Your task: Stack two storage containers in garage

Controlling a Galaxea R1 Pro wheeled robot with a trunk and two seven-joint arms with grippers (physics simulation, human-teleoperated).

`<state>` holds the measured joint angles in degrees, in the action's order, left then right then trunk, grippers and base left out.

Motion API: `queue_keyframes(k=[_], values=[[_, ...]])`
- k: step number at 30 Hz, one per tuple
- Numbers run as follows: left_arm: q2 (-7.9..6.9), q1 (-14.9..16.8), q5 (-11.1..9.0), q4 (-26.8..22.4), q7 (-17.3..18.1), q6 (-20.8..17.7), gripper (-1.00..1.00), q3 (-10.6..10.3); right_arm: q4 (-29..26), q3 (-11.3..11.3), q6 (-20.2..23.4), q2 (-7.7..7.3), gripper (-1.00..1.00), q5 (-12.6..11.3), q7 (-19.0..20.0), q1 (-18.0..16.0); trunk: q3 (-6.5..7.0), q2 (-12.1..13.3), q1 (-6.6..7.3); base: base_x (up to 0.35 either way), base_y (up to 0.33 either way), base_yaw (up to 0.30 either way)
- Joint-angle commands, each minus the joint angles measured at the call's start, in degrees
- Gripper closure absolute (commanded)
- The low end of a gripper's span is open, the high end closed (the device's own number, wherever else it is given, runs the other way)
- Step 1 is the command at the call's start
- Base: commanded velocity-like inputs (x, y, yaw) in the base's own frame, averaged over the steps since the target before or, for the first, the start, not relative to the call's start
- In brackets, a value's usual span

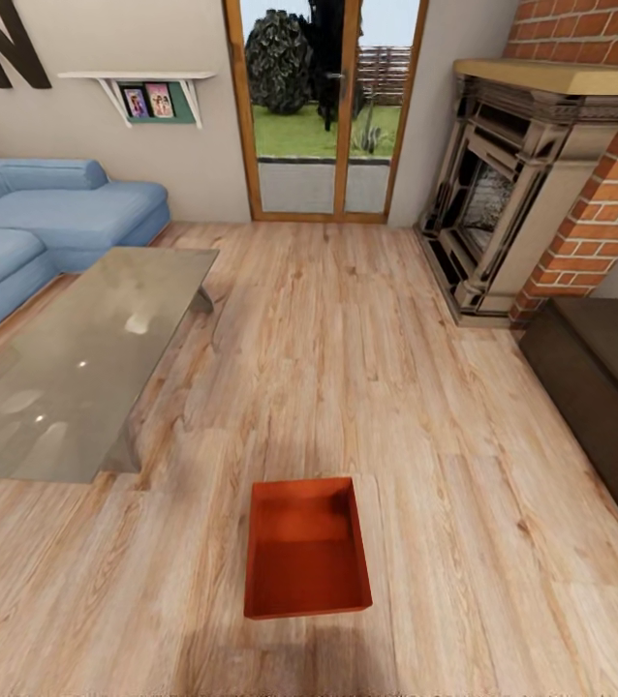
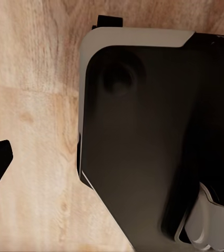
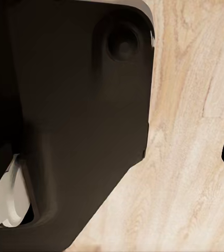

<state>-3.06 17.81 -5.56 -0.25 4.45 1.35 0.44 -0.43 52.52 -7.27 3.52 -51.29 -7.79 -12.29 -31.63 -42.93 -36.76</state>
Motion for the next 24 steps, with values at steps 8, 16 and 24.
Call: queue_keyframes(k=[8, 16, 24], values=[[-0.02, 0.0, -0.6, 0.1, 0.3, 0.1, -1.00, 0.0, 0.0, 0.5, -0.1, 0.01, -1.00, -0.5, -0.2, 0.0, -0.78, 0.0, -0.01, 0.000, 0.000, 0.000], [-0.02, 0.0, -0.5, 0.1, 0.3, 0.1, -1.00, 0.0, 0.0, 0.5, -0.1, 0.00, -1.00, -0.5, -0.2, 0.0, -1.50, 0.0, -0.01, 0.000, 0.000, 0.000], [-0.02, 0.0, -0.6, 0.1, 0.3, 0.1, -1.00, 0.0, 0.0, 0.5, -0.1, 0.00, -1.00, -0.5, -0.2, 0.0, -2.23, 0.0, -0.01, 0.000, 0.000, 0.000]])
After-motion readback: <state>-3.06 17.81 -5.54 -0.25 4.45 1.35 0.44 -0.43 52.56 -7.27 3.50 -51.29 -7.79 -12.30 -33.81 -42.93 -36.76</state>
